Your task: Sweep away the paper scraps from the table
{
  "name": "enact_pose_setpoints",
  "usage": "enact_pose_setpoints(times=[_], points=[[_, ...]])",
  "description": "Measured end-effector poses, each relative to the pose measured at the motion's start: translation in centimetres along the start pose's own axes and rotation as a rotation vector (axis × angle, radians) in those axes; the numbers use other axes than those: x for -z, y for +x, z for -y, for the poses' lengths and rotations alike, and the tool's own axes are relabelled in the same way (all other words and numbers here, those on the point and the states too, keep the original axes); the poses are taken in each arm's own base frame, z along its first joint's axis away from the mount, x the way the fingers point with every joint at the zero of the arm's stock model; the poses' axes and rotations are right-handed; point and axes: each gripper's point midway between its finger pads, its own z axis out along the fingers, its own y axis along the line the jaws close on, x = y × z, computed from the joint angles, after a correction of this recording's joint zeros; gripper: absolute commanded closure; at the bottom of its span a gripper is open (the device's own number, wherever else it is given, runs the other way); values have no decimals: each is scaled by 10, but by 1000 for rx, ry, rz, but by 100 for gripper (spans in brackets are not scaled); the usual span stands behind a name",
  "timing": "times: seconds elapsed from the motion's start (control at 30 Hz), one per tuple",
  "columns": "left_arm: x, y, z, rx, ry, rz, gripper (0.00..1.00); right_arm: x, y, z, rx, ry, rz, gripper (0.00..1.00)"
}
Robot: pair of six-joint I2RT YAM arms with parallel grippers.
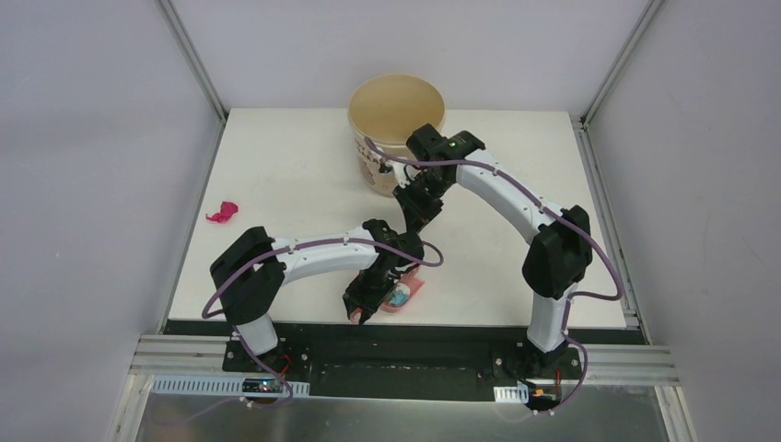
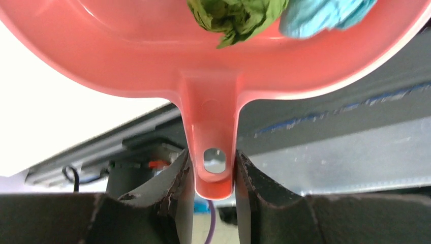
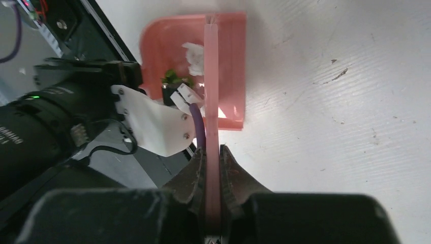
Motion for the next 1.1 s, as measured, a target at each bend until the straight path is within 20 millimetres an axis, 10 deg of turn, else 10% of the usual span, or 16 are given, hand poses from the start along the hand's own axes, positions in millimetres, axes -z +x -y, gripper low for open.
enact_pose_setpoints(times=[0.33, 0.57, 0.87, 1.1], points=[[3, -14, -4, -38, 51, 243, 100, 54, -29, 14, -68, 12, 156, 100], [40, -26, -3, -48, 56, 377, 100, 137, -38, 39, -96, 125, 355, 100], [130, -56, 18, -59, 84, 511, 100, 257, 47, 80, -270, 387, 590, 100], [202, -116, 28, -22, 153, 655, 100, 203, 124, 120, -540, 335, 468, 100]])
